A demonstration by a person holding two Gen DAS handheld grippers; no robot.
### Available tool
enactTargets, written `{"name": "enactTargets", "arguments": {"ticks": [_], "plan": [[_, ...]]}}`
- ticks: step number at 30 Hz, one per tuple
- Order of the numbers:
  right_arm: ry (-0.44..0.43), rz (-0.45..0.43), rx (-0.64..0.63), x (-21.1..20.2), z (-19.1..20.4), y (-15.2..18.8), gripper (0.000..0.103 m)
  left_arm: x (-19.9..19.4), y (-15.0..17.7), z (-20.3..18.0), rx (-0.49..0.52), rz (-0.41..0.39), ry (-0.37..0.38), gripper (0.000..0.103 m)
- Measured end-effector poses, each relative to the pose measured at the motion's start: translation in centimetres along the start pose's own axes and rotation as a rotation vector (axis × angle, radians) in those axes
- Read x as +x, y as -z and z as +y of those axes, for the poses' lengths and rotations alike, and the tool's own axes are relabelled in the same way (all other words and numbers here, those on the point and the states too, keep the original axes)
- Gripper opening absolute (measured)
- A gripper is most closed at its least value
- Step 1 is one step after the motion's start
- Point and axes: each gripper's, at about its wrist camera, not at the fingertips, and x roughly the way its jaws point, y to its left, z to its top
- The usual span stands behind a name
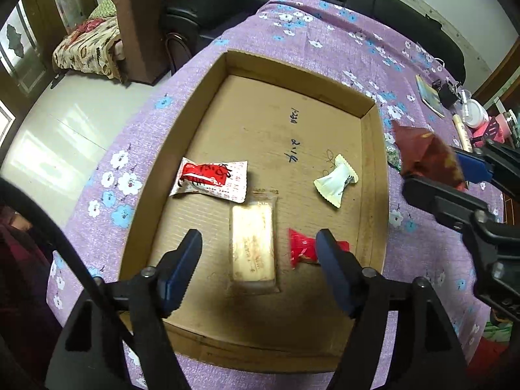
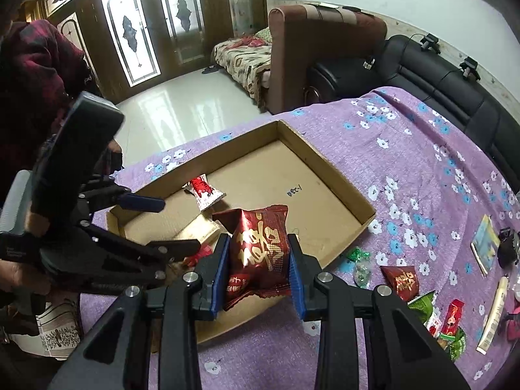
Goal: Organize snacks
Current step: 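Carry the red foil candy and red candy over the cardboard box with both grippers, then open both grippers to drop the two candies into the box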
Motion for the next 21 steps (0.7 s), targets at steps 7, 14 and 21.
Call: {"name": "enactTargets", "arguments": {"ticks": [7, 14, 21], "plan": [[0.0, 0.044, -0.024, 2.3, 0.9, -1.0, 0.035, -0.8, 0.6, 0.5, 0.0, -0.005, 0.003, 0.077], [0.008, 0.081, -0.026, 3.9, 1.0, -1.3, 0.035, -0.9, 0.9, 1.2, -0.011, -0.004, 0.007, 0.077], [0.006, 0.04, -0.005, 3.0, 0.7, -2.0, 0.035, -1.7, 0.9, 1.3, -0.01, -0.016, 0.017, 0.077]]}}
